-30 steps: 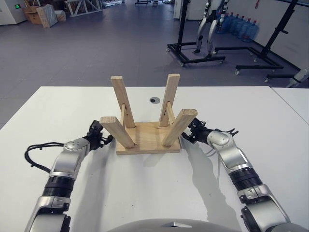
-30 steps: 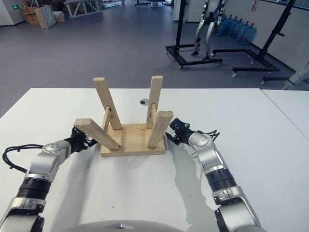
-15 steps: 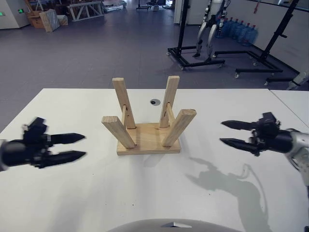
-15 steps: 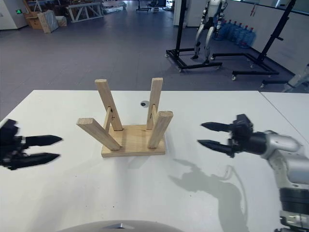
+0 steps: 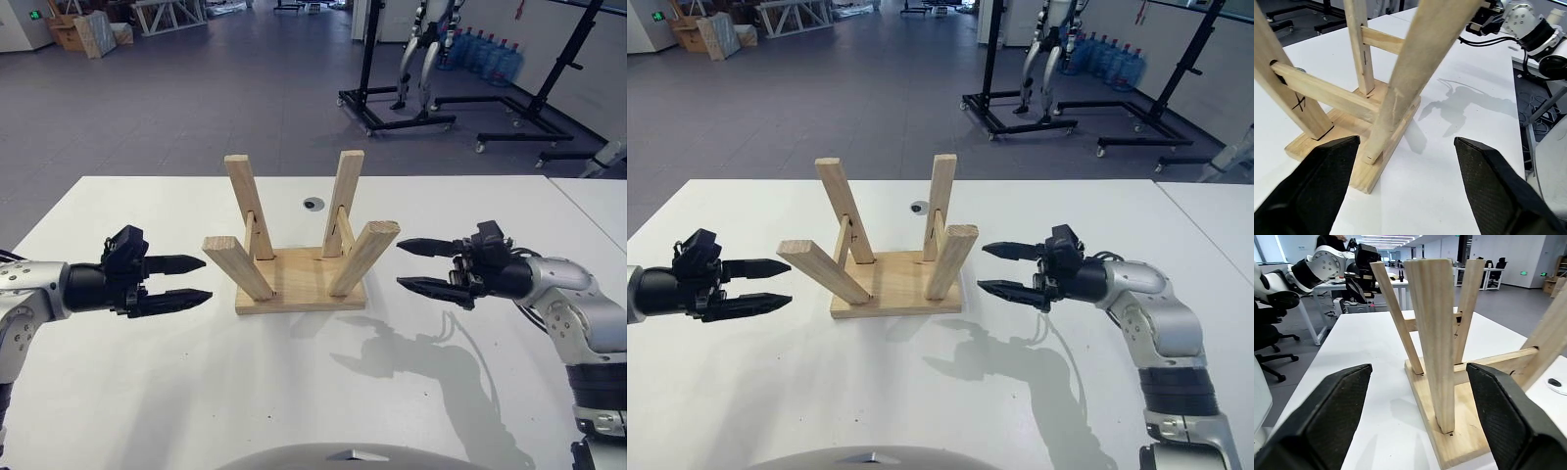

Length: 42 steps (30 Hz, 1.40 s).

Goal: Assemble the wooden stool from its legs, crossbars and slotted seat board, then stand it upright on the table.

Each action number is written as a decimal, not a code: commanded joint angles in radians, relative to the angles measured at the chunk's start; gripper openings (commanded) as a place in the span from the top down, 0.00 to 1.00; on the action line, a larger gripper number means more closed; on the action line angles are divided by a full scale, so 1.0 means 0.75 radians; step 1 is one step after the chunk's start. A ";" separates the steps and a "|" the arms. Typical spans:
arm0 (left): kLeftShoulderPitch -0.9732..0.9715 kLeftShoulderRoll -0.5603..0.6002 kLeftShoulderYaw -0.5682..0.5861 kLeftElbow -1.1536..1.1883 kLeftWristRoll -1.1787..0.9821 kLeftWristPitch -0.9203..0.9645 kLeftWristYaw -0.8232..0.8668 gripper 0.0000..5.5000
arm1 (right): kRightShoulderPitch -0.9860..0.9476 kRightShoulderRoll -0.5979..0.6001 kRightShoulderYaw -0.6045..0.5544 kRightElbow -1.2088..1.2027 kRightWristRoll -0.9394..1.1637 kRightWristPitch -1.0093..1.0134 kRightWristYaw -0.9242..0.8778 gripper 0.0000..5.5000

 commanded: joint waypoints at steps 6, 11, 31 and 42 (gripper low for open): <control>-0.150 -0.038 -0.071 -0.036 -0.031 0.013 0.133 0.35 | -0.167 0.063 0.059 0.084 -0.086 -0.039 -0.121 0.35; -0.176 -0.054 -0.097 -0.060 -0.069 0.032 0.143 0.35 | -0.174 0.090 0.093 -0.004 -0.027 -0.007 -0.087 0.35; -0.188 -0.144 -0.190 -0.033 -0.027 -0.048 0.219 0.54 | -0.248 0.160 0.200 0.052 -0.104 -0.024 -0.146 0.57; -0.222 -0.177 -0.153 -0.042 -0.158 0.049 0.233 0.71 | -0.277 0.153 0.196 0.082 -0.089 0.029 -0.151 0.77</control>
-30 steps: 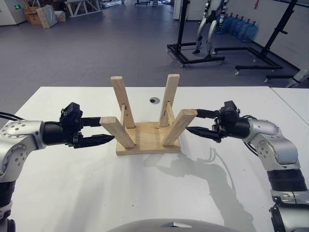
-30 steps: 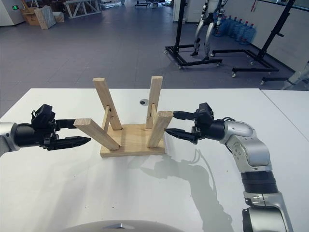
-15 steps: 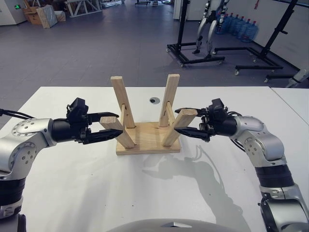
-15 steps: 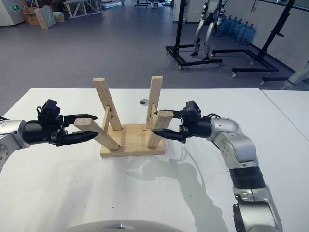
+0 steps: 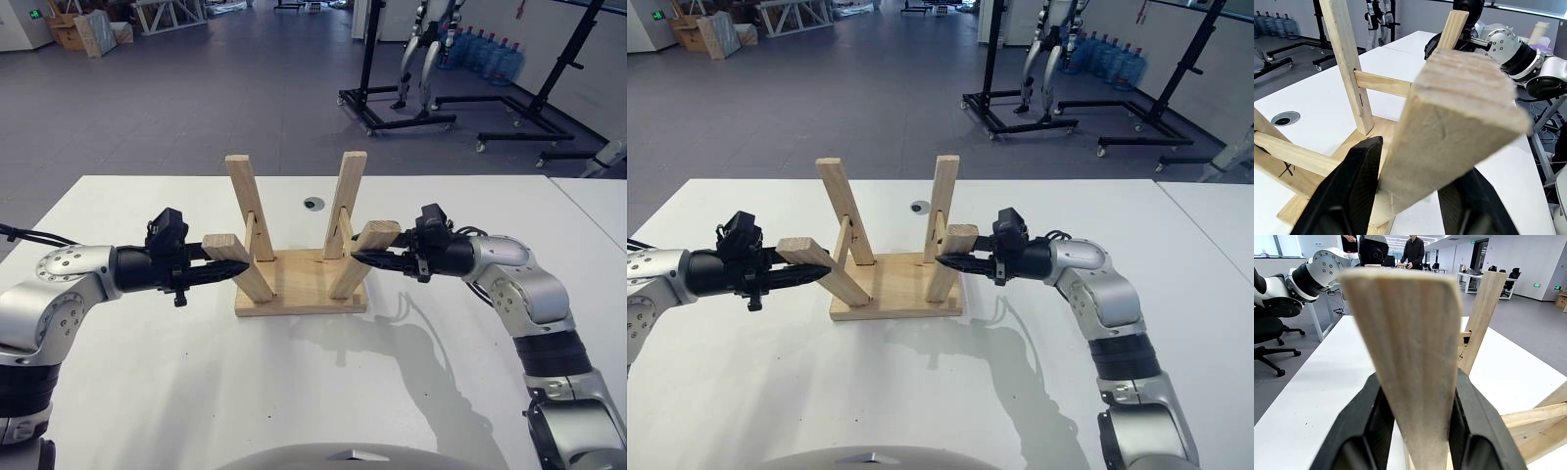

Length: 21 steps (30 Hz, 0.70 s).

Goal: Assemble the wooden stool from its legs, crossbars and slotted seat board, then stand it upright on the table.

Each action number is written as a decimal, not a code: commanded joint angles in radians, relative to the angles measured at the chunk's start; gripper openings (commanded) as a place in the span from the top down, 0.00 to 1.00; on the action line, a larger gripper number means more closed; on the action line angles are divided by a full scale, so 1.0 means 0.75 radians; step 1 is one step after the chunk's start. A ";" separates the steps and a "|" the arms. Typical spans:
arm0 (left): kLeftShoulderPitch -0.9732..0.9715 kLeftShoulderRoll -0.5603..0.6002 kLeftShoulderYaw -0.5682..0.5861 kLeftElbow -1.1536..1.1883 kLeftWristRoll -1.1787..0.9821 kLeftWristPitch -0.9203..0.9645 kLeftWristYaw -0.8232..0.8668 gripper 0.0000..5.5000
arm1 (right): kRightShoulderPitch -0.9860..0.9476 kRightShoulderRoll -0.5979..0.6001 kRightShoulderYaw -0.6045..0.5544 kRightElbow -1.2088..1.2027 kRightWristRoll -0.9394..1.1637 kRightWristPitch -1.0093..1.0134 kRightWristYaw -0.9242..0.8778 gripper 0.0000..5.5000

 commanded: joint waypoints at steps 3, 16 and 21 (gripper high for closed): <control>-0.037 -0.037 0.067 -0.040 -0.245 0.212 0.052 0.71 | -0.063 -0.022 -0.045 0.003 0.122 0.257 -0.065 0.77; -0.303 -0.256 0.232 0.348 -0.924 0.704 0.869 0.79 | -0.501 0.130 -0.343 0.441 0.573 1.313 -0.699 0.78; -0.341 -0.380 0.198 0.523 -0.942 0.738 1.166 0.79 | -0.564 0.255 -0.448 0.759 0.488 1.334 -0.952 0.78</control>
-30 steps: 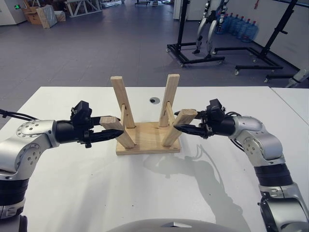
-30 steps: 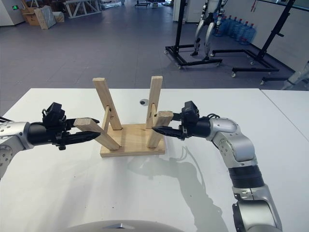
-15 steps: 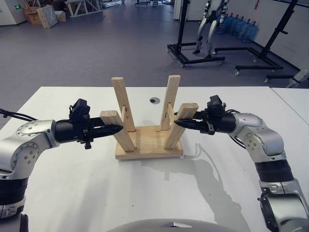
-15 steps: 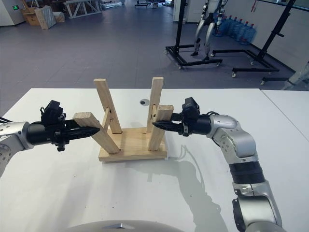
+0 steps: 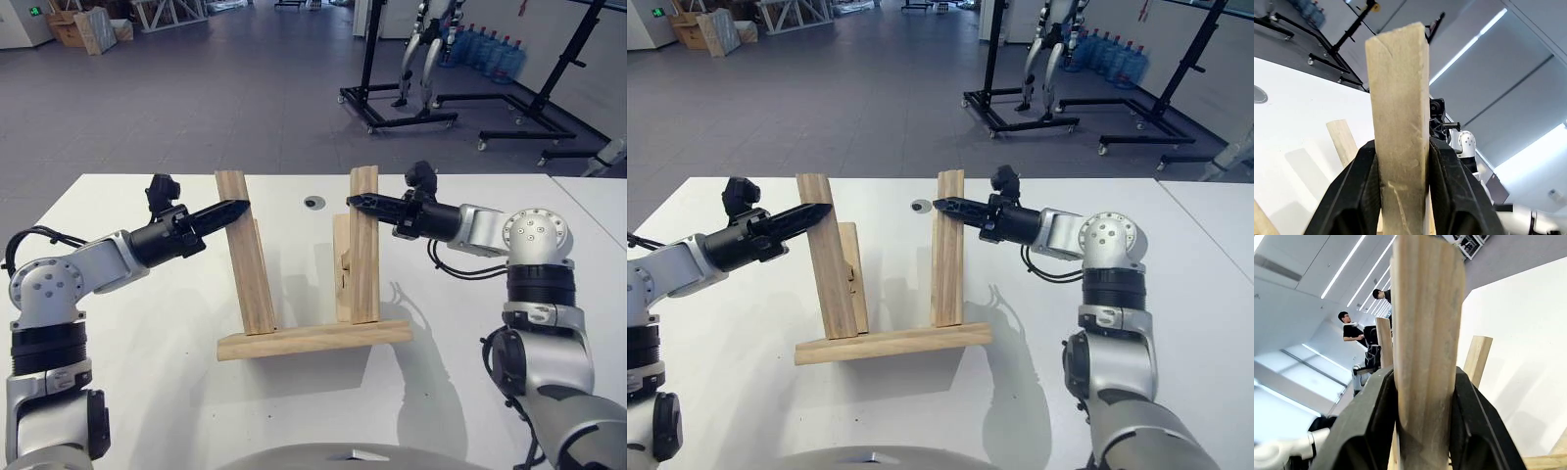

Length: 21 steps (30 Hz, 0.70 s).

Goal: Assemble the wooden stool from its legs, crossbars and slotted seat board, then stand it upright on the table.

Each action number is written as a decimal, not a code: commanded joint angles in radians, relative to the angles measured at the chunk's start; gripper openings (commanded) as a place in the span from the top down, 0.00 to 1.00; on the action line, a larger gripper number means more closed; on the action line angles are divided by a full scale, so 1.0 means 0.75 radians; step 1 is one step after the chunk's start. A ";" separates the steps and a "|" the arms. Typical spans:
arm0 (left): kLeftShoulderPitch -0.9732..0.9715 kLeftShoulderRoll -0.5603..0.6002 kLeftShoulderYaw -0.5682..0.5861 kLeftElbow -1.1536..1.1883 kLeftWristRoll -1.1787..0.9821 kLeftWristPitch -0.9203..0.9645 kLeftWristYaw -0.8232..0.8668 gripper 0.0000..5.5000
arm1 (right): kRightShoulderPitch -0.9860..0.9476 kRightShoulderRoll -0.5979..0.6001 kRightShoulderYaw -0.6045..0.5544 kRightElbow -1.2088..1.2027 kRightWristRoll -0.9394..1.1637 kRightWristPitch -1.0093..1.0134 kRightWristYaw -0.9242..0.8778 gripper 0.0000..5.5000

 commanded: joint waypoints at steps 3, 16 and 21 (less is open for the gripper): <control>-0.066 -0.140 -0.038 0.193 0.060 0.015 0.300 0.79 | -0.033 0.087 -0.090 0.311 -0.160 -0.064 -0.278 0.78; -0.099 -0.304 0.026 0.422 0.170 -0.024 0.386 0.58 | 0.023 0.174 -0.167 0.288 -0.139 -0.145 -0.300 0.54; -0.166 -0.314 0.125 0.459 0.122 -0.044 0.443 0.42 | -0.052 0.166 -0.271 0.294 -0.086 -0.130 -0.335 0.36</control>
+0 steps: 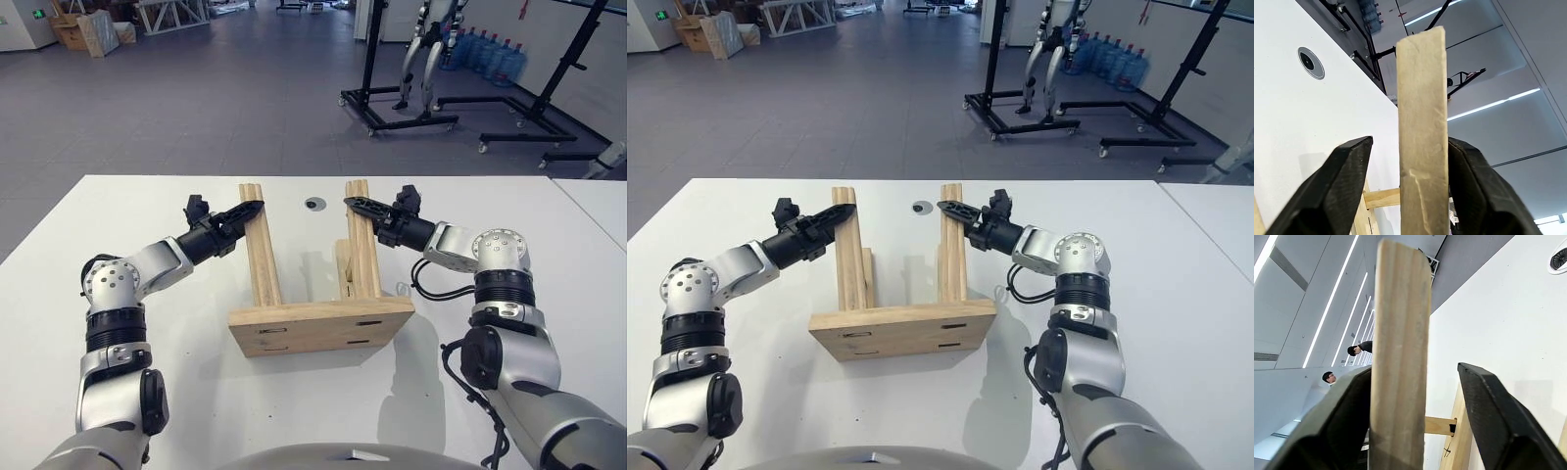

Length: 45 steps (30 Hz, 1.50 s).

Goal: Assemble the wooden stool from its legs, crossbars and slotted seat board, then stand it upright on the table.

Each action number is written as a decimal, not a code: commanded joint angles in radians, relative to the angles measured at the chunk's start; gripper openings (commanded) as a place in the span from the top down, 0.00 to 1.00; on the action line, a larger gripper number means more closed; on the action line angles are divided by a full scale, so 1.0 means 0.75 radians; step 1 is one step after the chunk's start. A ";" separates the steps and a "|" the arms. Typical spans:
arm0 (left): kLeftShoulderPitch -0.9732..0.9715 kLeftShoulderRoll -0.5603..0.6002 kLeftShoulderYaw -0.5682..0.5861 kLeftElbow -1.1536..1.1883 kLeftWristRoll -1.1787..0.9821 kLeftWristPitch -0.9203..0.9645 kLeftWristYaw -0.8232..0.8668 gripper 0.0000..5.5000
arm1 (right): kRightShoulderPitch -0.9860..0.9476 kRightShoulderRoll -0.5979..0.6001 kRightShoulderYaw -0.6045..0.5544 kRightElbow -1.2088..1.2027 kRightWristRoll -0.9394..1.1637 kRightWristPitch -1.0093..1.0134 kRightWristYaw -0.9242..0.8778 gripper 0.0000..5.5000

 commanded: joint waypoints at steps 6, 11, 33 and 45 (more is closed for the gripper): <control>-0.136 -0.042 0.183 0.073 -0.126 0.004 0.210 0.39 | -0.188 -0.014 -0.182 0.069 0.044 -0.017 -0.116 0.16; -0.219 -0.075 0.212 0.103 -0.132 -0.060 0.296 0.39 | -0.238 0.002 -0.202 0.117 0.012 -0.095 -0.139 0.02; 1.215 0.737 -0.189 -0.803 1.332 -1.387 -1.305 0.39 | 1.331 -0.889 0.418 -0.908 -0.660 -1.264 1.411 0.02; 1.155 0.617 -0.356 -0.823 1.345 -1.433 -1.308 0.39 | 1.023 -0.623 0.525 -0.934 -0.622 -1.174 1.137 0.02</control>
